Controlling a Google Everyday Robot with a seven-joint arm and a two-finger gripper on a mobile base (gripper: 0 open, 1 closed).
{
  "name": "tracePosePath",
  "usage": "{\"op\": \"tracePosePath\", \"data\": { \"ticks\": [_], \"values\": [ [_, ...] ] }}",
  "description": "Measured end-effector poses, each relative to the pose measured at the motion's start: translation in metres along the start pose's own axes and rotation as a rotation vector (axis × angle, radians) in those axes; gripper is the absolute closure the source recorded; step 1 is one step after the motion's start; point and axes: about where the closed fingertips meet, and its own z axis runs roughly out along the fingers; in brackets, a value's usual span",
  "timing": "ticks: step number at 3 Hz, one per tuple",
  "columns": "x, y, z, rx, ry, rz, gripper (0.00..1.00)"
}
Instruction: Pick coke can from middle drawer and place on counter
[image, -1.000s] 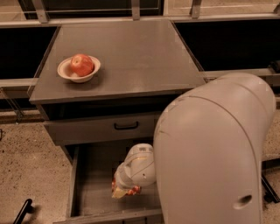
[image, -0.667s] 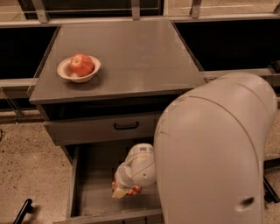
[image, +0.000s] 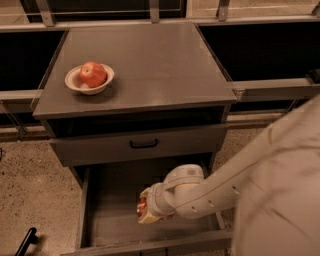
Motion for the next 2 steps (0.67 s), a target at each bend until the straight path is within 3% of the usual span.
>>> {"op": "tracePosePath", "data": {
  "ticks": [2],
  "values": [
    [0.013, -0.018, -0.091, 0.068, -0.157, -0.005, 1.0]
  ]
}}
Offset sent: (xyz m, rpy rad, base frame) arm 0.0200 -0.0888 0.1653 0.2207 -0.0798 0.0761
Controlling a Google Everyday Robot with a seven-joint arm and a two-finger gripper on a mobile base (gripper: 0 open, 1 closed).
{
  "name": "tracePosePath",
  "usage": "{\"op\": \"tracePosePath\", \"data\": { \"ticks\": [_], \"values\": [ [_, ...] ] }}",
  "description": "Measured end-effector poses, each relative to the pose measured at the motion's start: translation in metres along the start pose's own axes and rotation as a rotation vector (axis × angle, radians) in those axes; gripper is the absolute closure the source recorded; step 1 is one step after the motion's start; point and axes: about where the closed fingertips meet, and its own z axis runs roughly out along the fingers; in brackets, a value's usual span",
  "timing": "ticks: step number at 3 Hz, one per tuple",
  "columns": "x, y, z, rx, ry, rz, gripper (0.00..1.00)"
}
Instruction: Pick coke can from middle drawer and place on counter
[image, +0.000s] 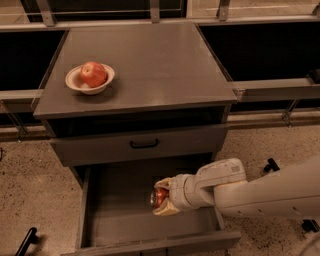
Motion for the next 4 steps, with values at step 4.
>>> {"op": "tracePosePath", "data": {
  "ticks": [4],
  "values": [
    [-0.077, -0.127, -0.115, 0.106, -0.234, -0.031, 1.0]
  ]
}}
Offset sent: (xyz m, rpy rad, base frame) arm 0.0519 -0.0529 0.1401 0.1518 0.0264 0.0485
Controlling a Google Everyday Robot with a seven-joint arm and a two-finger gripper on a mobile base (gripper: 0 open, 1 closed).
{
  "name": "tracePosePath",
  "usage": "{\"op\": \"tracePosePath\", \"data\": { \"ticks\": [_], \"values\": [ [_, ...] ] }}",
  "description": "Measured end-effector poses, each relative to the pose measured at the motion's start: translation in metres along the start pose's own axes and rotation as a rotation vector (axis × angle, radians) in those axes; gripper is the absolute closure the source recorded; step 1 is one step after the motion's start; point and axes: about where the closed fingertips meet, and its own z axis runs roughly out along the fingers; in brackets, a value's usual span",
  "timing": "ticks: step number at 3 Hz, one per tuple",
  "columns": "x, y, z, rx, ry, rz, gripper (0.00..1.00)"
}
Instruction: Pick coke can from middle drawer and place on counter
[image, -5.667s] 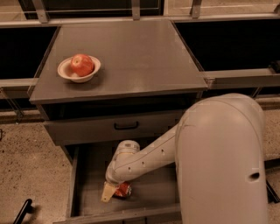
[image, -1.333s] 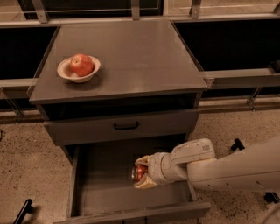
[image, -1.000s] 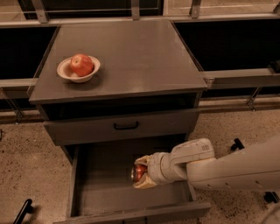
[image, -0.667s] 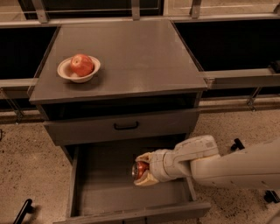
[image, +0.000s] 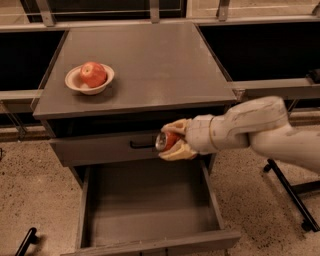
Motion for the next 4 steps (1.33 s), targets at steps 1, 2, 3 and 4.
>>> {"op": "tracePosePath", "data": {
  "ticks": [1, 2, 3, 4],
  "values": [
    [-0.032, -0.038, -0.042, -0.044, -0.024, -0.031, 1.0],
    [-0.058, -0.066, -0.055, -0.213, 0.072, -0.056, 1.0],
    [-0.062, -0.104, -0.052, -0.275, 0.252, -0.11, 1.0],
    [-0.083, -0.164, -0.066, -0.216, 0.428, -0.241, 1.0]
  ]
}}
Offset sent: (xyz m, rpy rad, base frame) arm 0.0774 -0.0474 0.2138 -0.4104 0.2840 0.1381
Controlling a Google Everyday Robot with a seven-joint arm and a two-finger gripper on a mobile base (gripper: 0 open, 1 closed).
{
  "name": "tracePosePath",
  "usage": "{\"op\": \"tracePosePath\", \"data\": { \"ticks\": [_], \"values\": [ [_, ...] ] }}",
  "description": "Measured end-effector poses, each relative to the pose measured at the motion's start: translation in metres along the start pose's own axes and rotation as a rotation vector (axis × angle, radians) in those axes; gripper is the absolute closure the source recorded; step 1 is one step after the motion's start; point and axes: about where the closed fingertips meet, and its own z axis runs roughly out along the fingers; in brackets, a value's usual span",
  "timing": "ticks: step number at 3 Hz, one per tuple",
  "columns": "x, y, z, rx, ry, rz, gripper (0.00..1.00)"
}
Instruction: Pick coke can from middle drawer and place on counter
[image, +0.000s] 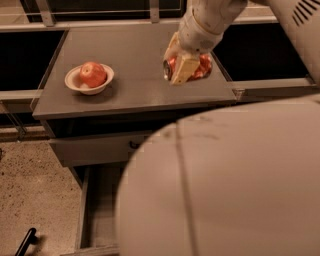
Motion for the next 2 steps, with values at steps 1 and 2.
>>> {"op": "tracePosePath", "data": {
  "ticks": [1, 2],
  "values": [
    [-0.006, -0.026, -0.031, 0.065, 0.037, -0.085, 1.0],
    [0.001, -0.024, -0.019, 0.0, 0.098, -0.108, 1.0]
  ]
}}
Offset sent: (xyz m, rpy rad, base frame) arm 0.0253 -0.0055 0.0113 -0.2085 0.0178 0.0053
